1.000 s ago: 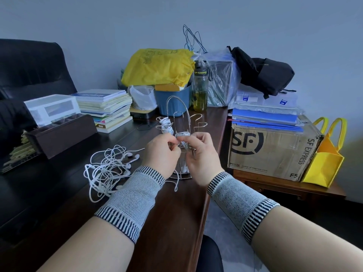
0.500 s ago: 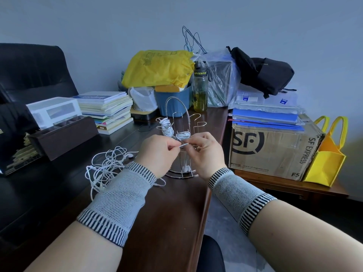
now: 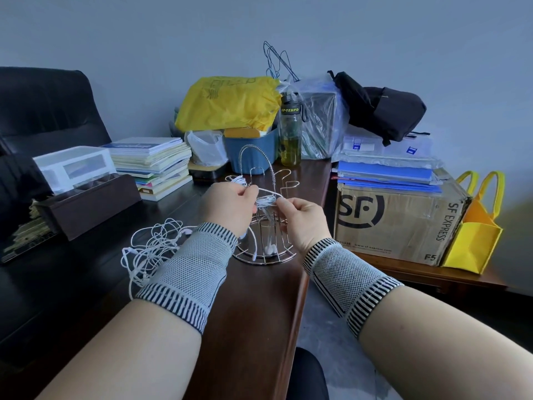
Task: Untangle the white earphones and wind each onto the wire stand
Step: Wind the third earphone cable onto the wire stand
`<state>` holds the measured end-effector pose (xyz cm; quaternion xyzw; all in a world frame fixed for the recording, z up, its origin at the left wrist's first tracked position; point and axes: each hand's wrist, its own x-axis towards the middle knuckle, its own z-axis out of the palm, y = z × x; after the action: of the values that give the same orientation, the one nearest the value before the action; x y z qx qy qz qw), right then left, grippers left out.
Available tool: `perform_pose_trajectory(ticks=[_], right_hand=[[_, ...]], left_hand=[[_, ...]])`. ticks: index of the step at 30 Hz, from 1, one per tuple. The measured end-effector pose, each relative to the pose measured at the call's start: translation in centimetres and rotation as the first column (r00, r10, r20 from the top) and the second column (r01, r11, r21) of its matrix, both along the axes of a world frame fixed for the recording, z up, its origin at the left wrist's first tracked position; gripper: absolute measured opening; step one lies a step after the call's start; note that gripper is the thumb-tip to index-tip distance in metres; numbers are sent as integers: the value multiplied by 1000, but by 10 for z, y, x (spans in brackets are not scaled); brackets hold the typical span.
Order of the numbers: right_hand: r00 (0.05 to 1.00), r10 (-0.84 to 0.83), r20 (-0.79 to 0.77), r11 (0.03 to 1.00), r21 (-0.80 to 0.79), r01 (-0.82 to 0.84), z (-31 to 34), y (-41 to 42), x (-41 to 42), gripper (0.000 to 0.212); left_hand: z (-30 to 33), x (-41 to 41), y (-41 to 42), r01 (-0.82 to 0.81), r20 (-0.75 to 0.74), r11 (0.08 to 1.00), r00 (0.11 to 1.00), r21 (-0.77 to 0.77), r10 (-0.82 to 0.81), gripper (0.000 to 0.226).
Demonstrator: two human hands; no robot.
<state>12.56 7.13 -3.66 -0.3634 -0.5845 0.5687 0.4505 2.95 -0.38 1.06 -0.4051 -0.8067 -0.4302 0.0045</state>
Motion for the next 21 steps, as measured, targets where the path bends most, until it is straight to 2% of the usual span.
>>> perform_pose_trajectory(ticks=[2,7,9,11,14,16,18,21], right_hand=[[1000,-19,12,1000,-23,19,3,-1,-2,28],[990,-47,136,999,31,43,14,-1,-3,30],[982,-58,181,997,57,49,17,1,-4,29],[974,-67,219,995,81,50,19,2,-5,29],[967,-67,246,994,99,44,21,3,-4,29],[963,-71,259,994,103,46,21,3,-3,29],[973,-77,217,994,87,59,18,4,-3,26],[992,-63,110,997,49,58,11,1,0,15]], left_hand=[[-1,0,3,-11,-46,999,999,-42,9,43],[-10,-7,4,-16,-34,996,999,-87,13,48],[-14,-4,4,16,145,999,989,-28,-11,43],[-19,-1,3,25,396,997,917,70,-51,36],[-25,0,5,20,580,985,806,170,-116,35],[-27,4,2,8,649,973,744,229,-158,36],[-29,9,-2,24,667,966,718,259,-197,41],[-43,5,-2,59,613,960,759,272,-220,53]])
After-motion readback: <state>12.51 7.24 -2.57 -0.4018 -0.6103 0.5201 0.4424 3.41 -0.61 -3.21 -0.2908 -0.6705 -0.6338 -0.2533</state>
